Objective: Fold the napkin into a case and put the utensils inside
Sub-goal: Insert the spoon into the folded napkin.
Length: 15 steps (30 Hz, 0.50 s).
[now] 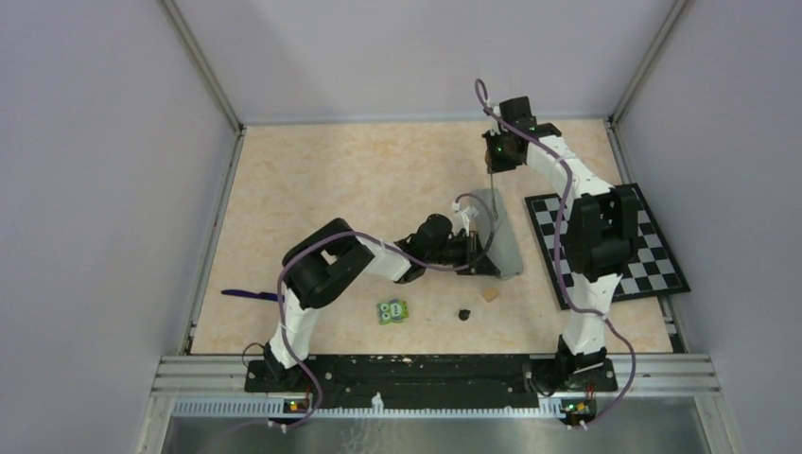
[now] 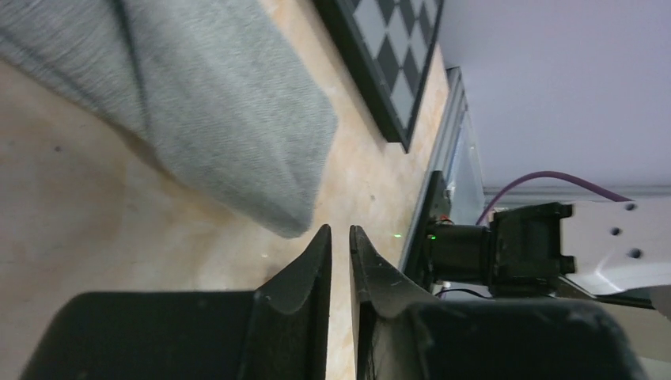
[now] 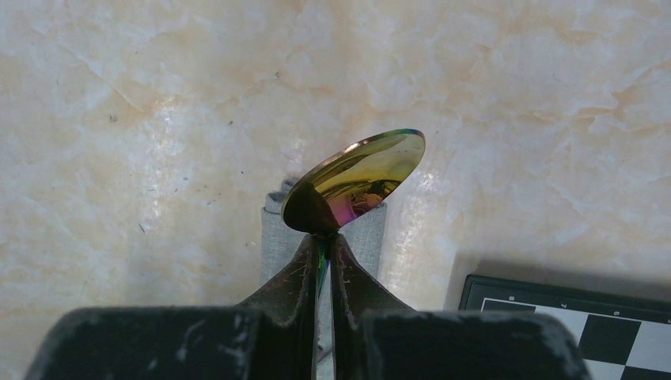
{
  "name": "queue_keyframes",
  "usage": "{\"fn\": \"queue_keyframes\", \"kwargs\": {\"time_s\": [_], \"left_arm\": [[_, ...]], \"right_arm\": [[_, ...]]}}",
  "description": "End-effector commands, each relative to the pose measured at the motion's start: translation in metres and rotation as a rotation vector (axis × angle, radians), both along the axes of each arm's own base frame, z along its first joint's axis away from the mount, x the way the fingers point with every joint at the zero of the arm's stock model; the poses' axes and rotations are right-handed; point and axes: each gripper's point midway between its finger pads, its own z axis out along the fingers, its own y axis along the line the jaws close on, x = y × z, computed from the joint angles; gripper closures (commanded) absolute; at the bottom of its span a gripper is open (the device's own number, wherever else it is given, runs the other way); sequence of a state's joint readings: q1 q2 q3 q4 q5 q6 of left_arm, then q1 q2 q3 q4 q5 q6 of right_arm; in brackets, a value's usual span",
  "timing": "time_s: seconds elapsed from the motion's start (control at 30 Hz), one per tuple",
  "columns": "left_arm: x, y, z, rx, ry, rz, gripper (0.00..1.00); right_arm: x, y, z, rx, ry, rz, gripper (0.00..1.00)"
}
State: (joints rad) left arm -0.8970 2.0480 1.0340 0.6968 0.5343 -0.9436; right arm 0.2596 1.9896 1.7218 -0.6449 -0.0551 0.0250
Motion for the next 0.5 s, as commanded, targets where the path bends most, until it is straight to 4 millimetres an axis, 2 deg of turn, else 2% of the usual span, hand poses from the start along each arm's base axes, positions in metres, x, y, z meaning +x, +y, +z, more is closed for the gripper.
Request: {"fn": "queue_keyframes", "kwargs": {"time_s": [0.0, 0.2, 0.47], "left_arm": [[0.014, -0.01, 0.003, -0.042, -0.026, 0.037, 0.83], [0.019, -0.009, -0.023, 0.023, 0.012, 0.065, 0.85], [0.02, -0.005, -0.035, 0.061, 0.025, 0.082, 0.87]], "right_arm": [[0.007, 0.003, 0.008, 0.004, -0.051, 0.021, 1.0], [0.006, 0.004, -0.012, 0.004, -0.027, 0.026, 1.0], [-0.007, 0.004, -0.025, -0.011, 0.017, 0.017, 1.0]]}}
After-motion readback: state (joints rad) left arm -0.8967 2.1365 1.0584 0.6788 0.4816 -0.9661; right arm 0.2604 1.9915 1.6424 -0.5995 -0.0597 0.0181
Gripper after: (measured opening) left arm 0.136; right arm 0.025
